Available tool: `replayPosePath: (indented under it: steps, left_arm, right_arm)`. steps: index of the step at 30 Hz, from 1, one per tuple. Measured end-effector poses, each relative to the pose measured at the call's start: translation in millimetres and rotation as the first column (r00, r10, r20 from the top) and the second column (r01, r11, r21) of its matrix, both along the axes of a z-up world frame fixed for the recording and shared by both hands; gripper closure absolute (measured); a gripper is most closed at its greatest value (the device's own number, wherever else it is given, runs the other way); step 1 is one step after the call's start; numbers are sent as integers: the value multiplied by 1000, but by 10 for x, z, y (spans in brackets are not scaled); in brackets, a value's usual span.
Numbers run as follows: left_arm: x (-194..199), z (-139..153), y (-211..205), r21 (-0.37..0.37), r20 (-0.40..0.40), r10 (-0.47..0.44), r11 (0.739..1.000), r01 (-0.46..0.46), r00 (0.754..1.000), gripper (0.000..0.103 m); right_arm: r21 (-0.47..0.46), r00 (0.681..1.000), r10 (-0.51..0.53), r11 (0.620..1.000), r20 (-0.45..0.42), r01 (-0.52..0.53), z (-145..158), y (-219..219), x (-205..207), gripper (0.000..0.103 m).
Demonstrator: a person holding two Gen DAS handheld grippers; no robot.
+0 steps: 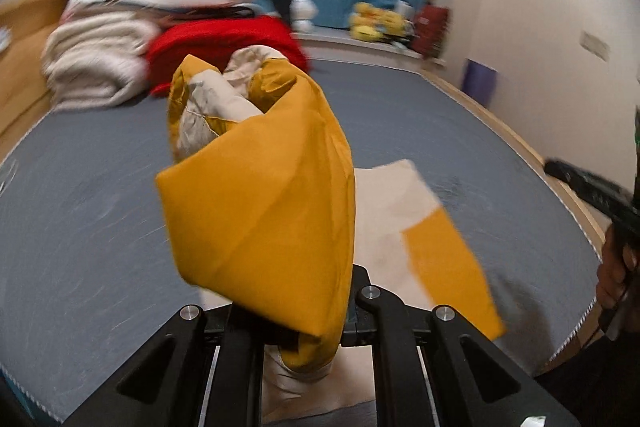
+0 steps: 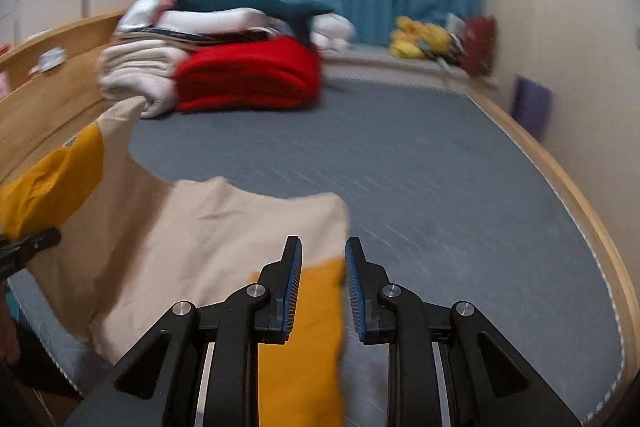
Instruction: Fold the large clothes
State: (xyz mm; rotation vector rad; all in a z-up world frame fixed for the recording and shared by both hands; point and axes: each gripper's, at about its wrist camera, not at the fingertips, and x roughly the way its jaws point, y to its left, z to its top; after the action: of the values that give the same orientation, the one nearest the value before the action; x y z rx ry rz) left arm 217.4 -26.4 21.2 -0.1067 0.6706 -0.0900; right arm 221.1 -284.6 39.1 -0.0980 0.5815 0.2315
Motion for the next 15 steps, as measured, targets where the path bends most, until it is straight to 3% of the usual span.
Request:
replayPosePath:
  steps: [2, 5, 10, 13, 15]
  left_arm:
    - [117, -17, -439, 28, -11, -65, 997, 65, 998, 94]
    - [274, -210, -1049, 70, -72, -152, 985, 157, 986, 94]
    - [408, -892, -1954, 169, -251, -268, 934, 315, 930, 91]
    - [363, -1053, -2103, 187, -300, -315, 906, 380, 900, 81]
    - [309, -974, -2035, 131, -305, -368, 898, 421, 879, 61]
  right_arm:
    - [18, 999, -39, 999, 33, 38, 33, -141, -10, 79]
    - [18, 999, -45, 999, 7, 45, 2, -331, -79, 79]
    - [32, 999, -41, 999, -27, 42, -55, -574, -118, 77]
    - [60, 996, -39, 997, -76, 43, -134, -759, -19, 72]
    - [92, 993, -34, 995, -113, 44, -173, -846, 12, 65]
